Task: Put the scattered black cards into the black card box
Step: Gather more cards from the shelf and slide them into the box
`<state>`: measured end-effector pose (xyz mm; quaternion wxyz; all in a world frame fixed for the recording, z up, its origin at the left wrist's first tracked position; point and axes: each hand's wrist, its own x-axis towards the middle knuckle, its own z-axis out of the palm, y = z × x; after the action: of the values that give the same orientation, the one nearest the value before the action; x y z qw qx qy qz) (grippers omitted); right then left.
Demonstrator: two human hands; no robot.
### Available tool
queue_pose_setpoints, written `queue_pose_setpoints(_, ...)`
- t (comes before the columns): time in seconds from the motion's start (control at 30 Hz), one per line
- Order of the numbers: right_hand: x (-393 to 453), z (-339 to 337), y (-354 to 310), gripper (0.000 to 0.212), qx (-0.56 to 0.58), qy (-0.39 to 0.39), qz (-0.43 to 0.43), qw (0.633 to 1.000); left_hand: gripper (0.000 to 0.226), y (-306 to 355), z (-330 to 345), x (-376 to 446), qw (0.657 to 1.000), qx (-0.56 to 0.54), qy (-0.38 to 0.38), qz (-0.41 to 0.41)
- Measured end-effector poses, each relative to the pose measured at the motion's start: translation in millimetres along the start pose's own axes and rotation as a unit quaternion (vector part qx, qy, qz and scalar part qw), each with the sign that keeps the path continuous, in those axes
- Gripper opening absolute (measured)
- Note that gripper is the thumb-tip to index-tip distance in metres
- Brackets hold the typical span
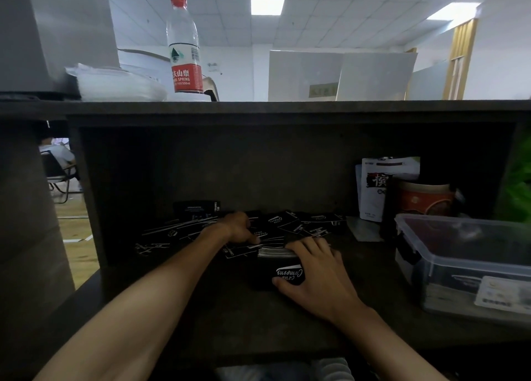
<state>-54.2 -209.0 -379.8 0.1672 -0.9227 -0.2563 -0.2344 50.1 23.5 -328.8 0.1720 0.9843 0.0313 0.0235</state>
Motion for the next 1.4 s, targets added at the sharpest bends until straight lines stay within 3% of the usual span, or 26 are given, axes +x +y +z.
queue_pose_setpoints(0.13,0,1,0,0.07,0.0,0.0,0.004,1.0,0.055,0,-1,-3,1.0,-0.017,0.002,0.008)
queue_pose_setpoints(0.3,0,0,0,0.068,0.007,0.0,0.004,1.0,0.003,2,-4,-10,0.982,-0.124,0.138,0.044)
queue_pose_setpoints(0.47,1,0,-1,0.069,0.005,-0.006,0.007,1.0,0.012,-2,-12,-23,0.969,-0.199,0.137,0.051)
queue_pose_setpoints(0.67,0,-1,0,0.07,0.005,-0.003,0.008,1.0,0.017,-9,-6,-23,0.962,-0.205,0.178,0.025)
queue_pose_setpoints(0.83,0,1,1,0.07,0.014,-0.002,0.009,1.0,0.021,-8,-10,-30,0.902,-0.367,0.225,0.034)
queue_pose_setpoints(0.9,1,2,1,0.07,0.015,-0.001,0.008,1.0,0.046,-4,-8,-39,0.882,-0.401,0.242,0.058)
queue_pose_setpoints(0.97,0,2,1,0.07,0.012,0.004,0.007,1.0,0.077,-3,-6,-49,0.881,-0.395,0.24,0.103)
queue_pose_setpoints(1.03,0,2,0,0.07,0.009,0.011,0.004,1.0,0.089,-1,-2,-61,0.881,-0.406,0.204,0.128)
queue_pose_setpoints(1.1,0,1,0,0.071,0.014,0.007,0.004,1.0,0.074,3,7,-73,0.89,-0.4,0.19,0.112)
queue_pose_setpoints(1.2,0,1,0,0.072,0.024,-0.002,0.008,1.0,0.035,4,28,-92,0.904,-0.393,0.153,0.072)
queue_pose_setpoints(1.3,0,0,-1,0.072,0.019,-0.003,0.012,1.0,0.033,5,43,-110,0.945,-0.296,0.091,0.105)
queue_pose_setpoints(1.4,-1,-1,-3,0.072,0.032,0.003,0.022,0.999,0.029,7,42,-121,0.966,-0.21,0.114,0.093)
